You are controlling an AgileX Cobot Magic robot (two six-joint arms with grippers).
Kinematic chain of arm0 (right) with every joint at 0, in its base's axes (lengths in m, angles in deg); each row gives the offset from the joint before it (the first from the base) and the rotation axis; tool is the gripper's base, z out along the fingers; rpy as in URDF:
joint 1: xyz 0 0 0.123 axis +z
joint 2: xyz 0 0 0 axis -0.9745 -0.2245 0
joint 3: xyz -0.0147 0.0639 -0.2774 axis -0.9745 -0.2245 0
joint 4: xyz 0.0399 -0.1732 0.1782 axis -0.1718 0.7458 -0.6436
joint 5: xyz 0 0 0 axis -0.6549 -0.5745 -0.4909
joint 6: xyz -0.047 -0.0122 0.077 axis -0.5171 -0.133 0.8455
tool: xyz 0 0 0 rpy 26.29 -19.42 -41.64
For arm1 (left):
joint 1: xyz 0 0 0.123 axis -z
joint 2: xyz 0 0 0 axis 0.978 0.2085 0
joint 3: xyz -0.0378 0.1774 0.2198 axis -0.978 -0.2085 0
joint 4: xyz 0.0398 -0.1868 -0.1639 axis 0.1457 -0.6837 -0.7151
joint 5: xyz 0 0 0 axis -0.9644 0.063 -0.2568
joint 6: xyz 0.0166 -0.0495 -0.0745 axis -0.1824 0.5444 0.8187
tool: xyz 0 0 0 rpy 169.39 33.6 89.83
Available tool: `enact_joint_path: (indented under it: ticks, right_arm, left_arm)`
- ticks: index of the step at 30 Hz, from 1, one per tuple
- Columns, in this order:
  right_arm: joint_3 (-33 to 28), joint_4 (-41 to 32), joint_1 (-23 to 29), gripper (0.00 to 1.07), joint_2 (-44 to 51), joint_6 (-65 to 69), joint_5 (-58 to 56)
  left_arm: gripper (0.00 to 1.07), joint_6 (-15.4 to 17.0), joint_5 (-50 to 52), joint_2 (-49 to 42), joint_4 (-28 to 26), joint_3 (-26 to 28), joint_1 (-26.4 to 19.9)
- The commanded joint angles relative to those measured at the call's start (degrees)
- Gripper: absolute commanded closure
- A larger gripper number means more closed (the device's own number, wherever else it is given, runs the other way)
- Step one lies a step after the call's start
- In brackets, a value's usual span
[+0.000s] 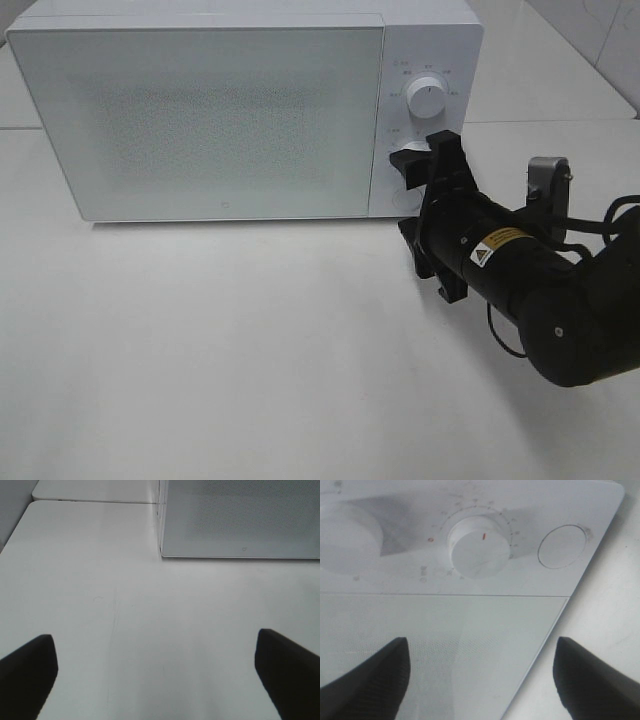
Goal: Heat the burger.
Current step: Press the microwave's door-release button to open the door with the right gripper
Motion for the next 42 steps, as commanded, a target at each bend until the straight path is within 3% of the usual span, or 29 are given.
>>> enact_joint_path:
  ticks: [1, 11, 15, 20, 24, 34, 42]
  right_arm:
    - [-0.2, 4.0, -0.1, 0.32, 5.2, -9.7, -10.1]
    - [0.3, 1.4, -0.1, 0.32, 13.2, -36.3, -32.9]
    - [3.0, 0.1, -0.1, 0.32, 15.7, -55.1, -48.0]
    - [5.2, 0.2, -0.1, 0.32, 17.7, -67.0, -58.1]
    - [7.9, 0.2, -0.1, 0.32, 20.6, -80.4, -73.6]
    - [8.7, 0.3, -0.1, 0.32, 29.3, -85.3, -87.8]
    - [8.7, 0.7, -0.1, 0.32, 43.0, -85.3, -98.9]
  left_arm:
    - [0.06, 0.0, 0.1, -1.4, 0.2, -0.1, -0.1]
    - [0.06, 0.0, 0.1, -1.4, 0.2, -0.1, -0.1]
    - [0.06, 0.0, 0.1, -1.4, 0.2, -0.1, -0.1]
    - [0.06, 0.0, 0.1, -1.4, 0.2, -0.1, -0.1]
    - [0.06, 0.0, 0.1, -1.4, 0.2, -0.1, -0.1]
    - [0.06, 0.0, 0.1, -1.4, 0.2, -0.1, -0.1]
    - [0.06, 0.0, 0.1, -1.4, 0.2, -0.1, -0.1]
